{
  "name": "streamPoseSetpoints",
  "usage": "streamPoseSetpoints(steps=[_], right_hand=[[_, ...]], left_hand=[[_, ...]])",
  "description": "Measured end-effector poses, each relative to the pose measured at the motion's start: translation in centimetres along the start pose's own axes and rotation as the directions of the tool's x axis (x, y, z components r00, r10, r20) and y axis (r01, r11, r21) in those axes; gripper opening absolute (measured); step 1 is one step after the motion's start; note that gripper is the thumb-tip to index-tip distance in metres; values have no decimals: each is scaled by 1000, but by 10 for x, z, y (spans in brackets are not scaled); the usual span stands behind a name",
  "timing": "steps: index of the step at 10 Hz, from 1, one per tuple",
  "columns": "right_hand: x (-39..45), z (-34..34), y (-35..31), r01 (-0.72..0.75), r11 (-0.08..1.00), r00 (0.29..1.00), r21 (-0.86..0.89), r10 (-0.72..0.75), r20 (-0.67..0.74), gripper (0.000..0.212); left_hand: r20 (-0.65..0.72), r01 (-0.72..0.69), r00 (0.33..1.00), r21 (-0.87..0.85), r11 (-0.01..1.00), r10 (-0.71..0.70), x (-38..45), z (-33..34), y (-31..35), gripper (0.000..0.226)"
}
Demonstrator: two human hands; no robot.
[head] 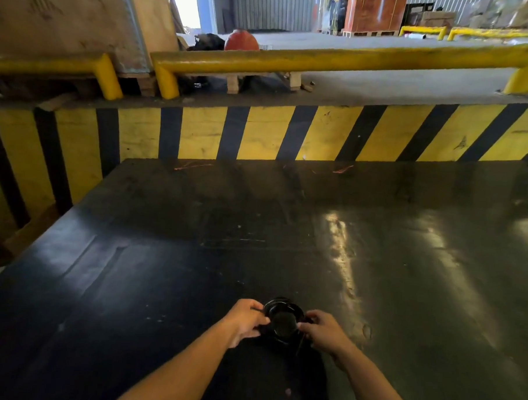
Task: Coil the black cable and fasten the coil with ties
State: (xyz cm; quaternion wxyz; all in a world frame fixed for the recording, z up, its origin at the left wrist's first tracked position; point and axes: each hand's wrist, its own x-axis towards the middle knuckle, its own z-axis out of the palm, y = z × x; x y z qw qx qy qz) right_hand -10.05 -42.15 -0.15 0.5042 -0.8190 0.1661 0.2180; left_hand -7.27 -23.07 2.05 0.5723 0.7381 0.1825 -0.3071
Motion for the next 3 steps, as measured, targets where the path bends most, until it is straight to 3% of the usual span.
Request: streamPoseSetpoints(steps=[2,3], right_hand=[[12,18,5,-53,997,998,-50,54,23,47],[-1,18,-6,13,978,1000,-209,-7,29,50]], left_hand=[[16,66,998,1,998,-66,8,-7,-12,47],[15,64,998,-8,998,-64,8,-9,-16,53]])
